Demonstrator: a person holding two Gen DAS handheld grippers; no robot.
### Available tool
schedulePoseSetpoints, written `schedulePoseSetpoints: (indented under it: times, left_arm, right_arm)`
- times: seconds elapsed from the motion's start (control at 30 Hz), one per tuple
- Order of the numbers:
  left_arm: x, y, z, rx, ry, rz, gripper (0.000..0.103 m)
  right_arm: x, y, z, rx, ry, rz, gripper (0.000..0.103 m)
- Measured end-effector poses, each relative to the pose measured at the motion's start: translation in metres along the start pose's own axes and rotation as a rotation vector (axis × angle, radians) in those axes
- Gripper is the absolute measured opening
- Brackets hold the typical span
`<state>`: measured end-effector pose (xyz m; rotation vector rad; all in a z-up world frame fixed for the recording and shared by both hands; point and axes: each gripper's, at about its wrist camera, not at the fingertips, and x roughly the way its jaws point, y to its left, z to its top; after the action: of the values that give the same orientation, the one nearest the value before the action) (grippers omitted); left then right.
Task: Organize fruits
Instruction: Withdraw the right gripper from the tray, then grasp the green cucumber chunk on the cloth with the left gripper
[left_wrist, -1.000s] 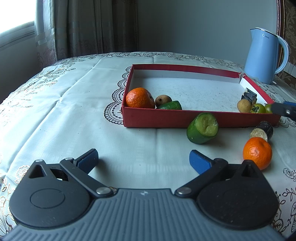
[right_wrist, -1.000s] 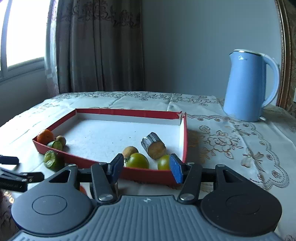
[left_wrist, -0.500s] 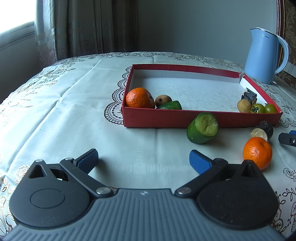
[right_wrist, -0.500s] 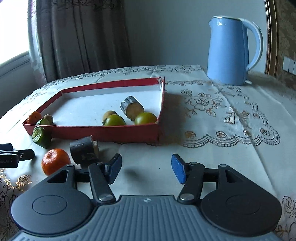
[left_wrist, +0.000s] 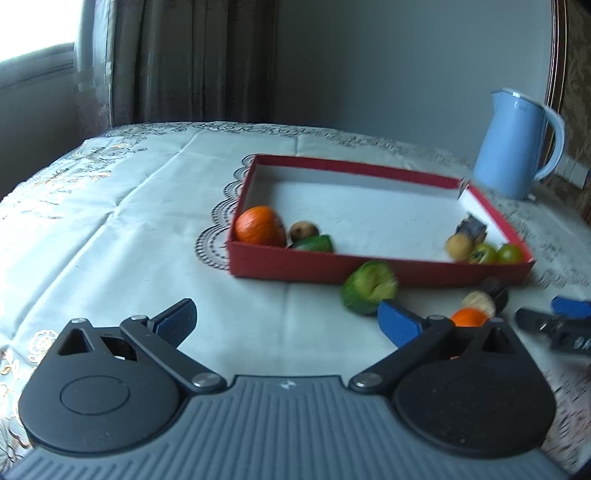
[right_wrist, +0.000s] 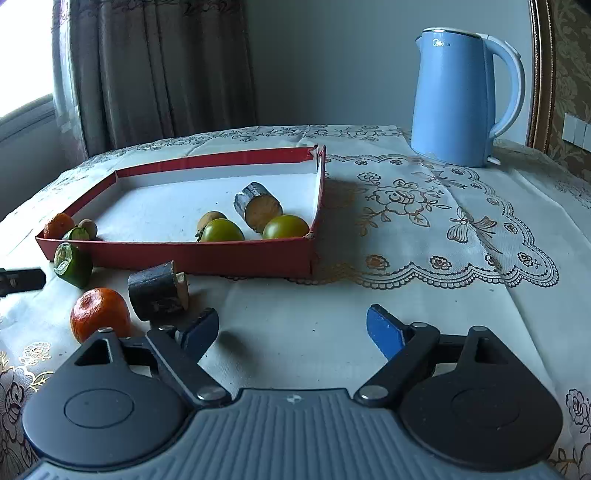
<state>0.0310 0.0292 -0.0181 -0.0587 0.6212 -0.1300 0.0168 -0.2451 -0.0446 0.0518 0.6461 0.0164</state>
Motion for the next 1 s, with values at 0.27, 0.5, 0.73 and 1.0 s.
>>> schedulePoseSetpoints:
  times: [0.27,0.5,0.73,1.0]
  left_arm:
    - [0.009,-0.023,0.006,-0.004,0.022,-0.061,0.103]
    - [0.017,-0.033,0.010,0.014,0.002,-0.023,0.097]
    - [0.026,-0.035,0.006,0.033,0.035,-0.013,0.075]
    - [0.030,-0.044,0.002,0.088,0.041,-0.059,0.035]
  right_arm:
    - [0.002,0.004,0.000,-0.027,0.011,-0.006,0.093]
    - [0.002,0.004,0.000,-0.029,0.012,-0.006,0.094]
    - [0.003,0.006,0.000,-0.035,0.014,-0.007,0.094]
    - [0.003,0.006,-0.001,-0.037,0.015,-0.008,0.095]
